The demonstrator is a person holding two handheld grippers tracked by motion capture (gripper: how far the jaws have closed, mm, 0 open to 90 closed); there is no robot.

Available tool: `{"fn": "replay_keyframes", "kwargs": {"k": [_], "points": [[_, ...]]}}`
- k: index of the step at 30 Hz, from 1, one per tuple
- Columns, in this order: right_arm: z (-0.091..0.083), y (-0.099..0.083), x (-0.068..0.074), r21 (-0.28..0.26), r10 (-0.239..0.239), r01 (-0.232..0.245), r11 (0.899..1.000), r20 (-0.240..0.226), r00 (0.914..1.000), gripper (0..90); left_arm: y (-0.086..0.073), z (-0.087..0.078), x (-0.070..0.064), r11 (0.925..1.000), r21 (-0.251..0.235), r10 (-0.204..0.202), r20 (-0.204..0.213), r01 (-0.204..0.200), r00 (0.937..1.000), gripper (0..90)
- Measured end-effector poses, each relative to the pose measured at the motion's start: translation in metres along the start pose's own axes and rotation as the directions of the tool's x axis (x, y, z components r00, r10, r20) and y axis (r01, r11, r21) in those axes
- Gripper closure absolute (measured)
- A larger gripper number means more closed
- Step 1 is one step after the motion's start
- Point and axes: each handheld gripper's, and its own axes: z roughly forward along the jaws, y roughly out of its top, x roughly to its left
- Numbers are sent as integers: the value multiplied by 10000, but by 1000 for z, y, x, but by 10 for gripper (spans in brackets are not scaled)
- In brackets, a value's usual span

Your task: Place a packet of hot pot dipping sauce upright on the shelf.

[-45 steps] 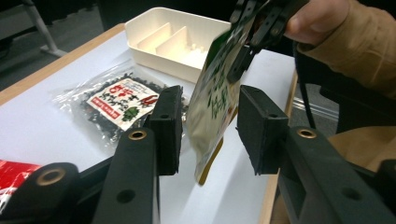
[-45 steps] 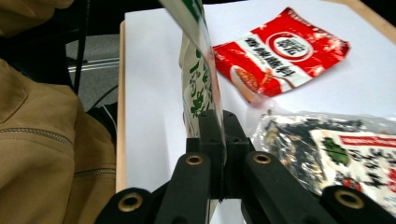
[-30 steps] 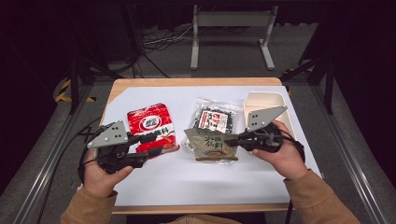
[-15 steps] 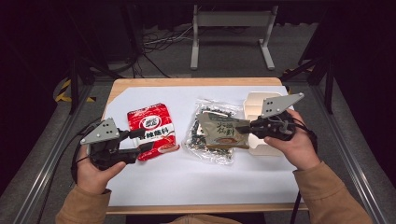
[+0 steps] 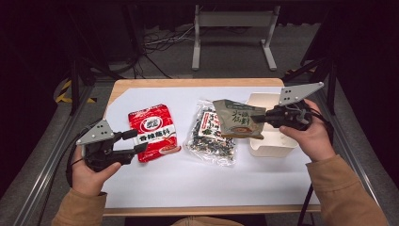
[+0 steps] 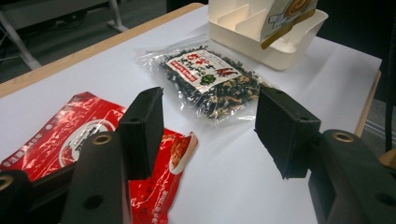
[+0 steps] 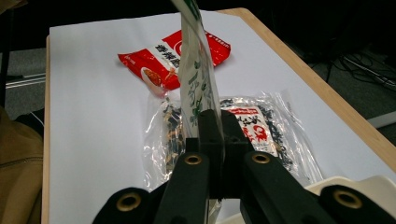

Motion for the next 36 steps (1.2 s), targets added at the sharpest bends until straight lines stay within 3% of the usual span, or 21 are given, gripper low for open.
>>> {"fn": "replay_keyframes", "kwargs": {"k": [12,36], "points": [[-16,-2,-28,-154,37,-34,9999,170,9998,899,-9,-3,7,9996,137,-240,-339,245,9991,400],[-33,-10,-85,-355,33,-6,9994,765,9971,899,-24,1,28,9972,346,-634,-894,667,9940,387]]}}
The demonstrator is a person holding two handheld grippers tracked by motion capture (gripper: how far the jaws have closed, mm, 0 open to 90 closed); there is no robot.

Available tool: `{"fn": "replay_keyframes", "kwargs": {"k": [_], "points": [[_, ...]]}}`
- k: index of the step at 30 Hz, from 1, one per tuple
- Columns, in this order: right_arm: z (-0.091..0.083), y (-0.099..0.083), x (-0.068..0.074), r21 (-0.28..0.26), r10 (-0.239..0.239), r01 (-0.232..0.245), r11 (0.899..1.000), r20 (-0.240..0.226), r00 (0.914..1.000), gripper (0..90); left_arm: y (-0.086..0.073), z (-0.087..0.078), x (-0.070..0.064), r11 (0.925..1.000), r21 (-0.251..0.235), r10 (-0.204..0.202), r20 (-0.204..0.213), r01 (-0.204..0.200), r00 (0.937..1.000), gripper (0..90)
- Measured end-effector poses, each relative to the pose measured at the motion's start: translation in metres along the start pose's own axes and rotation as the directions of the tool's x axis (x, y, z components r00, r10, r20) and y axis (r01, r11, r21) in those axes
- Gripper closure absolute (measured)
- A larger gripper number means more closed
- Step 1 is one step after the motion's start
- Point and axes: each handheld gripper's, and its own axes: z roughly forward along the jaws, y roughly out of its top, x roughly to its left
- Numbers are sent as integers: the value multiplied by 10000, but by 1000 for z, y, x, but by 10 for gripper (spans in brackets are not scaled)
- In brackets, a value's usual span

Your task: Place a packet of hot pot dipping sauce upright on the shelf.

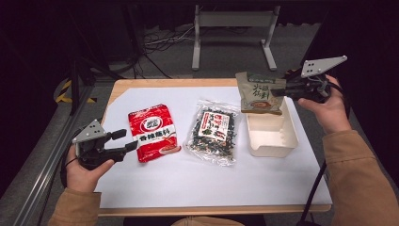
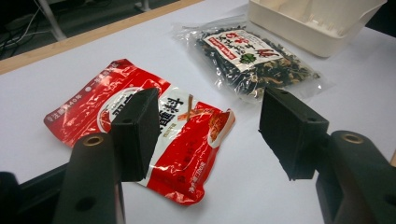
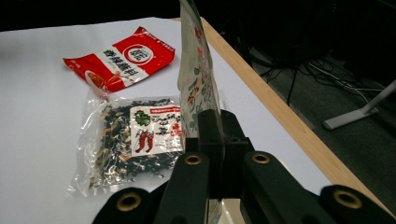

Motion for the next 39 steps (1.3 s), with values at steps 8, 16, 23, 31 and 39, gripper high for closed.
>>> {"fn": "replay_keyframes", "kwargs": {"k": [8,16,23,31,39], "points": [[-2,-3,-18,-180,90,-86,9998,260,9996,899,-3,3,5,9999,59,-84,-106,85,9999,384],[-1,-11,-40,-53,132,-128,9999,675,9976,899,-6,5,9,9996,164,-222,-173,225,9996,383],[5,-23,-56,-29,304,-303,9995,936,9951,899,-8,7,10,9992,242,-304,-190,309,9994,383],[14,-33,-68,-8,389,-390,9992,1001,9942,899,-10,10,13,9987,399,-318,-193,326,9993,383],[24,-44,-76,1,599,-602,9982,971,9935,899,-12,10,15,9987,389,-334,-246,343,9991,382]]}}
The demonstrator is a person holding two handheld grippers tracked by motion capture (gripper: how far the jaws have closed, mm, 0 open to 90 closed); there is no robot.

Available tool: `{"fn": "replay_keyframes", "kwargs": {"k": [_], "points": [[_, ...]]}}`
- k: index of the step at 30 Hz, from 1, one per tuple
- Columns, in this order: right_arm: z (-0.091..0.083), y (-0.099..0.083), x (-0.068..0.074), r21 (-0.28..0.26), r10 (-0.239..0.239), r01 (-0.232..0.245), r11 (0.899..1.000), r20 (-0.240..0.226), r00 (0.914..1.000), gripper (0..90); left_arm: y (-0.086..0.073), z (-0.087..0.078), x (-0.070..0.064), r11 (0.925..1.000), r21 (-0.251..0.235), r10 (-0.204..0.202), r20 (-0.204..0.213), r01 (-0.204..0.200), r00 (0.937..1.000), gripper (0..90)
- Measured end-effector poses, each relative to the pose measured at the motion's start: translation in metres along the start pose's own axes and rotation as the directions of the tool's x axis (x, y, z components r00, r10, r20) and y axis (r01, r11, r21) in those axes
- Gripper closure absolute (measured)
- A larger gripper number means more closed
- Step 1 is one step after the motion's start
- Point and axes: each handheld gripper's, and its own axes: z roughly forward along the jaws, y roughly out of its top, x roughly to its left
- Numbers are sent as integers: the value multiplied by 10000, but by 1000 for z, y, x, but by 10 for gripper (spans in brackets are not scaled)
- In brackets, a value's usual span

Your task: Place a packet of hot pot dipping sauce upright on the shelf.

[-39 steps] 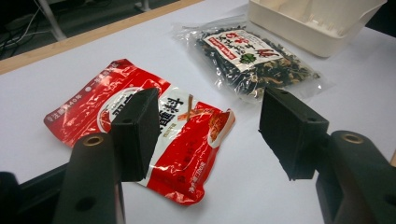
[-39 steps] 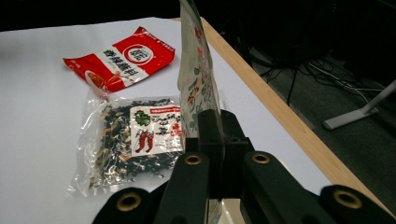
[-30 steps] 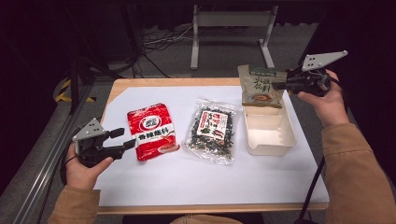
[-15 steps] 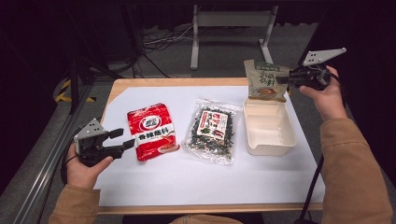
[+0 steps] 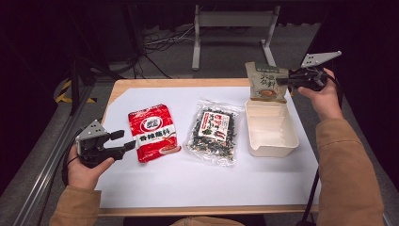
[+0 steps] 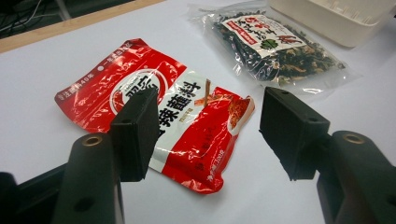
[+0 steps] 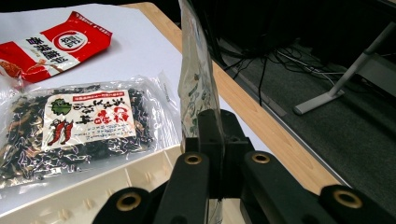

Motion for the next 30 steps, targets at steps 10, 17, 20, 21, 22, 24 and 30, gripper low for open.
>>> {"fn": "replay_keyframes", "kwargs": {"k": [10,17,20,21,22,24,30], "points": [[14,-11,-2,127,101,-100,9999,-78,9999,899,-2,5,1,9999,115,-106,-14,107,9999,382],[22,-20,-6,300,235,-234,9993,-20,9997,899,-3,6,2,9998,180,-43,-12,43,10000,381],[25,-22,-6,299,268,-267,9992,-48,9996,898,-3,6,2,9998,181,-78,-23,78,10000,381],[26,-23,-6,289,269,-267,9992,-61,9996,899,-3,7,2,9998,198,-81,4,81,10000,382],[28,-24,-6,276,293,-290,9992,-75,9995,898,-4,7,2,9997,207,-98,1,98,10000,381],[29,-24,-6,274,287,-285,9992,-84,9996,898,-4,7,2,9997,217,-107,15,107,9999,381],[37,-28,-4,400,302,-294,9988,-196,9994,896,-4,8,2,9997,232,-89,1,89,10000,381]]}}
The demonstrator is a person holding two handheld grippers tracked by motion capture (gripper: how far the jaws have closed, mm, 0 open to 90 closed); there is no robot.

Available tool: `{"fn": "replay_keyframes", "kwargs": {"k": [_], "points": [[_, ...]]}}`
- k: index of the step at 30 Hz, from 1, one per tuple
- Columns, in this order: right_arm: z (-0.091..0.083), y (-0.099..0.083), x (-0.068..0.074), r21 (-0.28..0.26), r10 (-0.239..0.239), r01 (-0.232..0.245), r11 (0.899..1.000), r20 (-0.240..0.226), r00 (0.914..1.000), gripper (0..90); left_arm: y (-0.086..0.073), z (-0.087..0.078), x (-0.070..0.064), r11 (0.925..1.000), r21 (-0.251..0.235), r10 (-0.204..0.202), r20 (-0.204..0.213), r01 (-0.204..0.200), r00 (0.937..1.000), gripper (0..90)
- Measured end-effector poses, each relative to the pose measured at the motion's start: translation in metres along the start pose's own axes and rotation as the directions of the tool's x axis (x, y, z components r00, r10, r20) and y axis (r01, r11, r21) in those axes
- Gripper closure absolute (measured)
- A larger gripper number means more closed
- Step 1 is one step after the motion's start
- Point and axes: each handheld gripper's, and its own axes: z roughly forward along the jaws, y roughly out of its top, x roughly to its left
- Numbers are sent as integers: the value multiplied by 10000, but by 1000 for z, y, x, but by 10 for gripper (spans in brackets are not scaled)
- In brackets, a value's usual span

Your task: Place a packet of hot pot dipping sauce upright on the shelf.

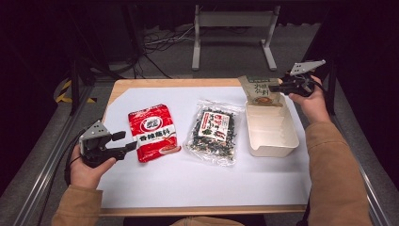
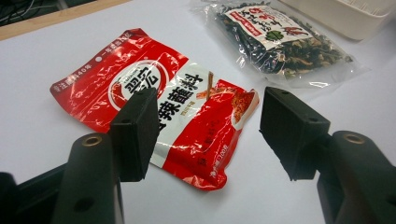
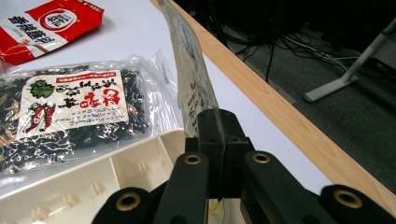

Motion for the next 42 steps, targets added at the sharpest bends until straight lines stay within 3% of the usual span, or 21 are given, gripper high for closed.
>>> {"fn": "replay_keyframes", "kwargs": {"k": [4,10,14,17,21,28,30,32,35,42], "points": [[4,-9,-1,246,211,-212,9995,51,9998,892,0,0,0,10000,7,-14,24,14,10000,380],[4,-14,-2,170,446,-449,9988,159,9989,851,1,2,0,10000,29,20,27,-20,10000,380],[0,-15,0,243,619,-631,9977,481,9969,757,1,3,0,10000,29,39,66,-39,10000,380],[-3,-16,1,384,858,-887,9953,719,9937,630,2,4,-1,10000,22,-15,106,15,9999,380],[-9,-17,3,45,1033,-1046,9945,1175,9877,506,3,6,-1,10000,48,65,94,-66,9999,377],[-15,-15,8,-4,1084,-1098,9940,1619,9808,405,5,8,0,10000,19,72,170,-73,9998,374],[-17,-14,11,45,1285,-1316,9913,1855,9742,376,5,9,1,10000,47,38,178,-39,9998,369],[-19,-13,16,13,1611,-1646,9864,1990,9667,373,6,10,2,10000,35,79,184,-80,9998,361],[-24,-10,23,141,1649,-1736,9847,2450,9554,366,7,11,3,9999,90,49,220,-51,9997,342],[-39,-2,43,-181,1630,-1635,9864,2408,9568,365,9,12,4,10000,3,41,145,-41,9999,327]]}}
